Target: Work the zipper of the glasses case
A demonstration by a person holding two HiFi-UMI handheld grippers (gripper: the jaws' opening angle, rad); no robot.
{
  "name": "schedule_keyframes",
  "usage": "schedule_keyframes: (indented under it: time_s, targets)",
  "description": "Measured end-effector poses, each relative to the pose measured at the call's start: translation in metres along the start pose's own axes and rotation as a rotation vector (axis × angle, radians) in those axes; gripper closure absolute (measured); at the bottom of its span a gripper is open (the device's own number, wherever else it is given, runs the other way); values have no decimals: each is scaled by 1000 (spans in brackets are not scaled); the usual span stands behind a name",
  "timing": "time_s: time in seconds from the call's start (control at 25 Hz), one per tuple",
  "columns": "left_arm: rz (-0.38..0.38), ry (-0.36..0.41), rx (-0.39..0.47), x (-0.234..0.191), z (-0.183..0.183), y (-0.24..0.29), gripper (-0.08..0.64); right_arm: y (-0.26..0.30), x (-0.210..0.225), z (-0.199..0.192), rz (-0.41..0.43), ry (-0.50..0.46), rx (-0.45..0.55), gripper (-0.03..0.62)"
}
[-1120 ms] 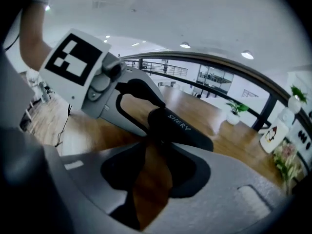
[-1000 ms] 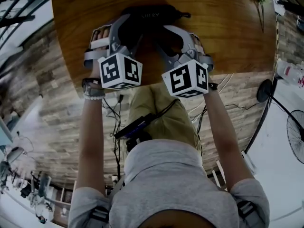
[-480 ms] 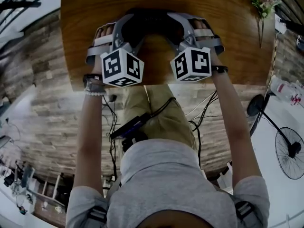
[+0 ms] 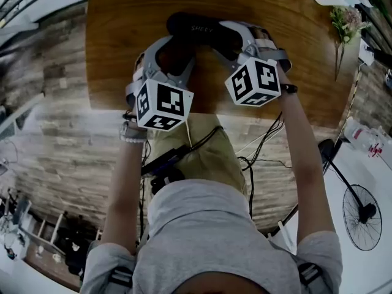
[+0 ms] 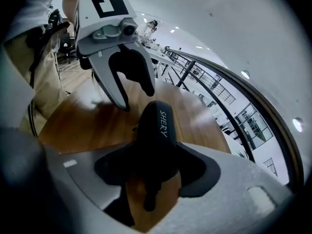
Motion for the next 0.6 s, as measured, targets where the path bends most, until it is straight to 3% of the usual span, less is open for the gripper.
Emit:
schedule_keyframes:
  time_s: [0.08,0.16,0.44,0.6]
  targets:
    - [15,-122,-6,5,-1,4,330,0,1,1,33,16,7,341]
    - [32,-196,-18,8,-2,9,334,0,3,2,66,35,14,341]
    - [119,-252,-70,8,-6,22,399,-1,8,5,123,78,36,341]
    - [102,-293,-94,15,-8,22,400,-1,9,5,134,82,42,341]
Point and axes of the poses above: the fingertips, and each gripper's own axes: y forward along the fingers, x to its right, z out of its top, the point moved 1 cm from there along -y, backward along the fingers, and after that the axes turned 6 degrees about x, right-handed, at the moved point
